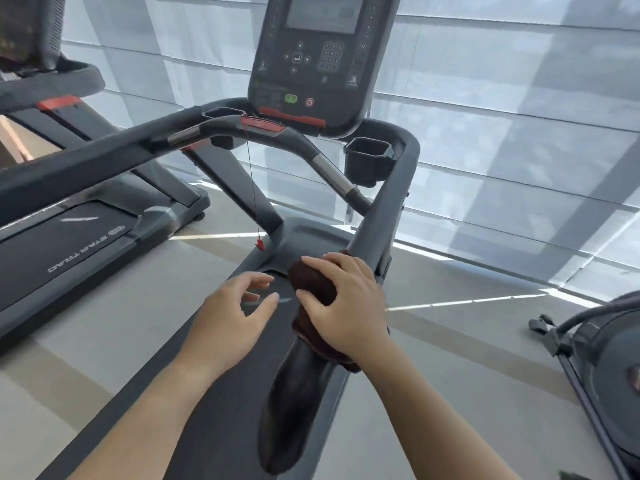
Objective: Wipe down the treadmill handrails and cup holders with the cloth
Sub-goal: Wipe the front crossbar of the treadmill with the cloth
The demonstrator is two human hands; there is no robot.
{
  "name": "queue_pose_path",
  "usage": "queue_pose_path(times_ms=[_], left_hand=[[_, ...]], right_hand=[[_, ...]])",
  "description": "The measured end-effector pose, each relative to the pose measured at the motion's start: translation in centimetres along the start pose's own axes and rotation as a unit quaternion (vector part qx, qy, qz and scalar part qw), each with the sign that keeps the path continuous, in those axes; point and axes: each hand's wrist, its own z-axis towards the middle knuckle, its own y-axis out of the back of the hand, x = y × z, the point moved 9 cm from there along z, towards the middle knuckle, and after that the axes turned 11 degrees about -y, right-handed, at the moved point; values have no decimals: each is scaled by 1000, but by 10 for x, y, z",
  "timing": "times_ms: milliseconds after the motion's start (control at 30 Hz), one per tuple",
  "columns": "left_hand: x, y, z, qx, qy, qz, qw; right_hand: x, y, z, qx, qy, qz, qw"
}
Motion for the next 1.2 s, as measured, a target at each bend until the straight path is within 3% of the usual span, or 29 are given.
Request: queue_pose_path(times_ms=[200, 367, 433, 600, 800, 933, 1200], left_hand=[[9, 9, 20, 121, -64, -42, 990], [-9, 39, 11, 280, -93, -47, 954], [-19, 56, 9, 318, -107, -41, 941], [-26, 89, 13, 344, -118, -49, 930], [-18, 81, 8, 390, -142, -45, 909], [-11, 72, 10, 424, -157, -41, 891], [6, 60, 83, 406, -158, -49, 899]], right_hand=[[10, 8, -36, -74, -91, 6, 993], [44, -13, -81, -77, -187, -134, 970], [49, -11, -87, -101, -216, -135, 962], [51, -3, -85, -144, -273, -111, 945], [61, -19, -131, -208, -263, -151, 930], [50, -12, -92, -183, -289, -153, 927], [11, -15, 9, -94, -304, -204, 926]])
